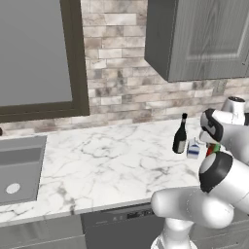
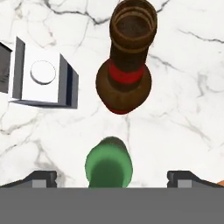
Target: Move the drinks to the dining counter.
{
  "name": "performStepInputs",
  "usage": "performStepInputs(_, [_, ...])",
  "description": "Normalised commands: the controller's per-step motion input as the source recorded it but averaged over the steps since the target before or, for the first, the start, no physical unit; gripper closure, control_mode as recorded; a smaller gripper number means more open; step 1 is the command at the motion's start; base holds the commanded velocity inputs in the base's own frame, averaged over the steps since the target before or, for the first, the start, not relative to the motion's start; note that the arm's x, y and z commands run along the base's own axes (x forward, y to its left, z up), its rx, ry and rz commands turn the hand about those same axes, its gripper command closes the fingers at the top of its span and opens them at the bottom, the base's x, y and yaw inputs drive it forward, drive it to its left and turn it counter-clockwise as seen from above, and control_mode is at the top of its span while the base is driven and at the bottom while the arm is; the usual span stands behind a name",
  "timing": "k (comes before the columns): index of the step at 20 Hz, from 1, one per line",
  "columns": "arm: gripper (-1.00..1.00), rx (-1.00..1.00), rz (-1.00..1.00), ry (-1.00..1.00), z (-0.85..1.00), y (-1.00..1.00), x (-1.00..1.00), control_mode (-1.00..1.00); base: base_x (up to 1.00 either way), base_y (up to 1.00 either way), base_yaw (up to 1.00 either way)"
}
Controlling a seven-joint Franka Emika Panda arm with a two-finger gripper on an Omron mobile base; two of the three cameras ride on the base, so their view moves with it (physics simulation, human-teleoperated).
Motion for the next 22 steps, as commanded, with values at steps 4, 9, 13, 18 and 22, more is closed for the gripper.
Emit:
performStepInputs(4, [1.00,0.00,0.00,-0.05,-0.28,0.00,0.00,-1.00,0.00,0.00,0.00])
performStepInputs(9, [1.00,0.00,0.00,-0.06,-0.24,0.00,-0.07,-1.00,0.00,0.00,0.00])
performStepInputs(13, [1.00,0.00,0.00,-0.03,-0.25,0.00,-0.19,-1.00,0.00,0.00,0.00])
performStepInputs(18, [1.00,-0.01,-0.03,-0.20,-0.06,0.15,-0.72,-1.00,0.00,0.00,0.00])
performStepInputs(22, [1.00,-0.11,-0.01,-0.35,0.22,0.24,-0.73,-1.00,0.00,0.00,0.00])
